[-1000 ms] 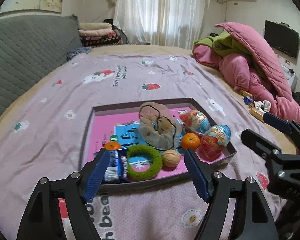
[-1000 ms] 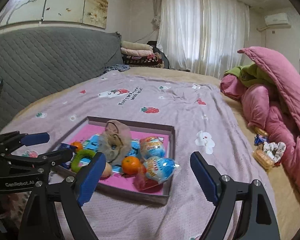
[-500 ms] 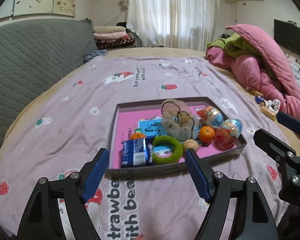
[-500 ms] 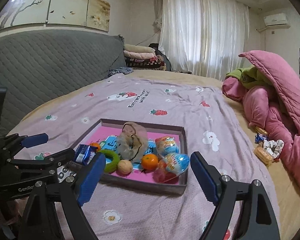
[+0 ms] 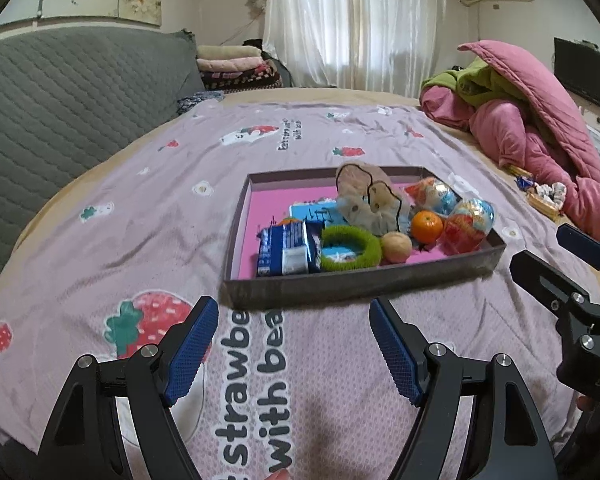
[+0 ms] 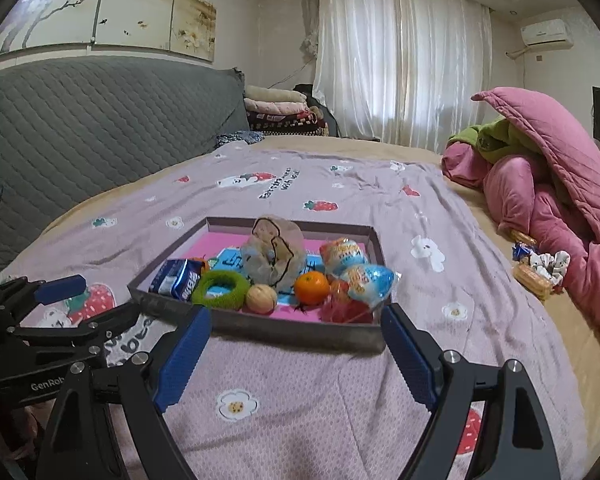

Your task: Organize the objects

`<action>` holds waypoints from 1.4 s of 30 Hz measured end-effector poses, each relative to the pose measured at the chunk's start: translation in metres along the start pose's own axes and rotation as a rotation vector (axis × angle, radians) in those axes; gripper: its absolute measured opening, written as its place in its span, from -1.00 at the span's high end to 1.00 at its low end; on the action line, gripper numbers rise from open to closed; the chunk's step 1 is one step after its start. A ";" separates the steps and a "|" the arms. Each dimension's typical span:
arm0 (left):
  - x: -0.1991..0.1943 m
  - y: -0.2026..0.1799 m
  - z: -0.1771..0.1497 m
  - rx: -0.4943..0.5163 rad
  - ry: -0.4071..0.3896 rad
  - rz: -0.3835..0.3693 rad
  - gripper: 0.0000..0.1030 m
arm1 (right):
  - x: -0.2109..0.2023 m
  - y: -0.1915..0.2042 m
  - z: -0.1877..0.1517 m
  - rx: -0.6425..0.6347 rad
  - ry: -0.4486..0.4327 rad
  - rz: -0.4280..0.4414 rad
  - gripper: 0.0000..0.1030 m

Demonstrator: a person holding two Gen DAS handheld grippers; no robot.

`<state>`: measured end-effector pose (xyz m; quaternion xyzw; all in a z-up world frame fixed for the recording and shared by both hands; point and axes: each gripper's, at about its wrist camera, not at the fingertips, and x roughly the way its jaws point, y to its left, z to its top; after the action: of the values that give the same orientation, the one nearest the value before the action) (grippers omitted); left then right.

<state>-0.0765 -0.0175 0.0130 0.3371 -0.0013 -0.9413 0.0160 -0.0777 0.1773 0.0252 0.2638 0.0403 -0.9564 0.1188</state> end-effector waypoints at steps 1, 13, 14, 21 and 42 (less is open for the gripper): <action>0.001 0.000 -0.003 -0.001 -0.001 -0.003 -0.54 | 0.001 0.000 -0.003 0.001 0.000 0.001 -0.68; 0.019 -0.001 -0.029 -0.031 0.044 -0.021 -0.54 | 0.008 0.005 -0.026 0.001 0.020 -0.015 -0.68; 0.020 -0.002 -0.030 -0.029 0.043 -0.024 -0.54 | 0.008 0.004 -0.027 0.003 0.015 -0.017 -0.68; 0.024 -0.003 -0.036 -0.042 0.038 -0.030 -0.54 | 0.012 0.001 -0.039 0.023 0.016 0.011 -0.68; 0.034 -0.005 -0.045 -0.029 0.053 -0.016 -0.54 | 0.025 0.007 -0.063 0.003 0.059 -0.018 -0.68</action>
<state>-0.0744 -0.0128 -0.0435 0.3617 0.0155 -0.9321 0.0132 -0.0657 0.1741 -0.0424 0.2917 0.0449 -0.9493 0.1087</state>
